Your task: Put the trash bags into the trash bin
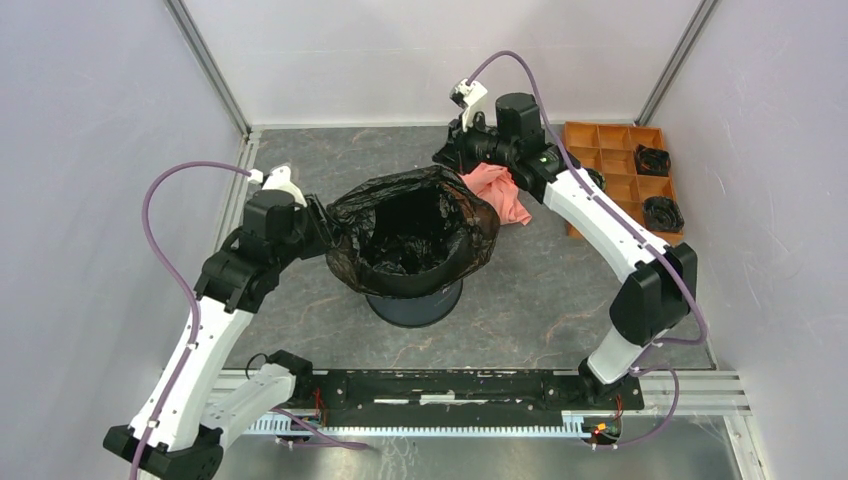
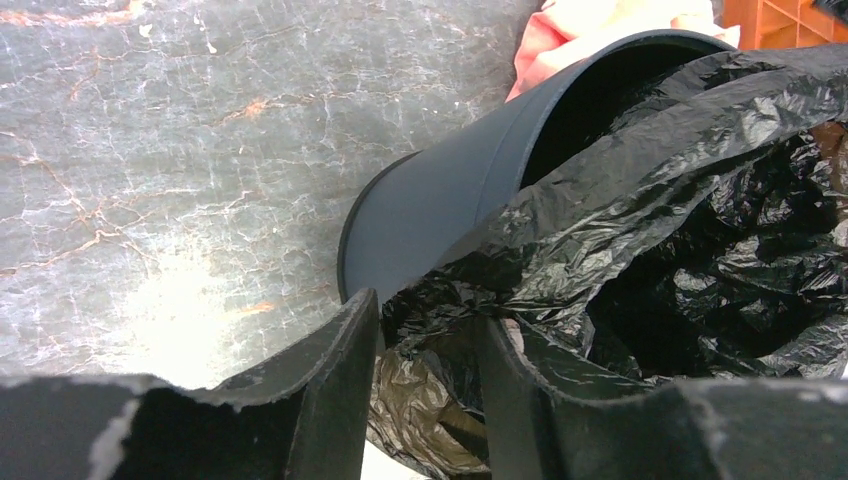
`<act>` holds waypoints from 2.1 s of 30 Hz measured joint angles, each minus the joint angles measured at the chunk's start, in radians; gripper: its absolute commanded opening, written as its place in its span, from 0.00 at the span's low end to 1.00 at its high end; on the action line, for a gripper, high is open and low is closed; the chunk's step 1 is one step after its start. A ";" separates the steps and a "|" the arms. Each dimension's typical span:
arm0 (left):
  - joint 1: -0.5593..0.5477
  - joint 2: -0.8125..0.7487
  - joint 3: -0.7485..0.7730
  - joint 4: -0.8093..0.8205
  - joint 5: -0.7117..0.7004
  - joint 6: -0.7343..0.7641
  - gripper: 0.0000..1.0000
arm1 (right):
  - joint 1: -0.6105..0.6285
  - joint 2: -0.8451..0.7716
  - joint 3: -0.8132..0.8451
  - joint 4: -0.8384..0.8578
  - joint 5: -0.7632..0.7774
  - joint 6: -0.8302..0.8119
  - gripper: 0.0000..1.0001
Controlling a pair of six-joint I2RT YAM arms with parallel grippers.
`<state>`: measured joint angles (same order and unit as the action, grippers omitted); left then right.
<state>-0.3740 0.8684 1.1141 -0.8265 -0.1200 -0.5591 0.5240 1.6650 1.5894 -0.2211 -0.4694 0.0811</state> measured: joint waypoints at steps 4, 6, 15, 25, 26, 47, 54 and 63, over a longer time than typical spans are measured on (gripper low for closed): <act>0.002 -0.015 0.013 -0.018 -0.016 0.015 0.60 | -0.011 -0.005 0.000 -0.091 0.030 -0.003 0.54; 0.002 -0.021 0.047 -0.048 -0.045 0.025 0.74 | -0.008 -0.040 0.000 -0.141 0.070 -0.030 0.67; 0.005 -0.087 0.231 -0.046 -0.015 0.125 0.90 | -0.004 -0.414 -0.110 -0.222 0.219 -0.132 0.94; -0.116 0.055 0.157 0.225 0.286 0.467 0.83 | 0.000 -0.569 -0.371 -0.146 0.076 -0.126 0.90; -0.151 0.055 0.129 0.244 0.279 0.513 0.80 | 0.000 -0.569 -0.386 -0.145 0.067 -0.121 0.88; -0.379 0.209 -0.113 0.642 -0.050 1.208 0.57 | 0.000 -0.601 -0.510 -0.081 0.026 -0.077 0.64; -0.379 0.306 -0.105 0.675 -0.147 1.218 0.36 | 0.000 -0.608 -0.538 -0.034 0.008 -0.021 0.71; -0.379 0.311 -0.046 0.681 -0.204 1.188 0.02 | 0.000 -0.585 -0.569 0.063 -0.025 0.072 0.67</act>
<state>-0.7532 1.1790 1.0679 -0.1459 -0.3237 0.6289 0.5236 1.0798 1.0203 -0.1577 -0.4946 0.1535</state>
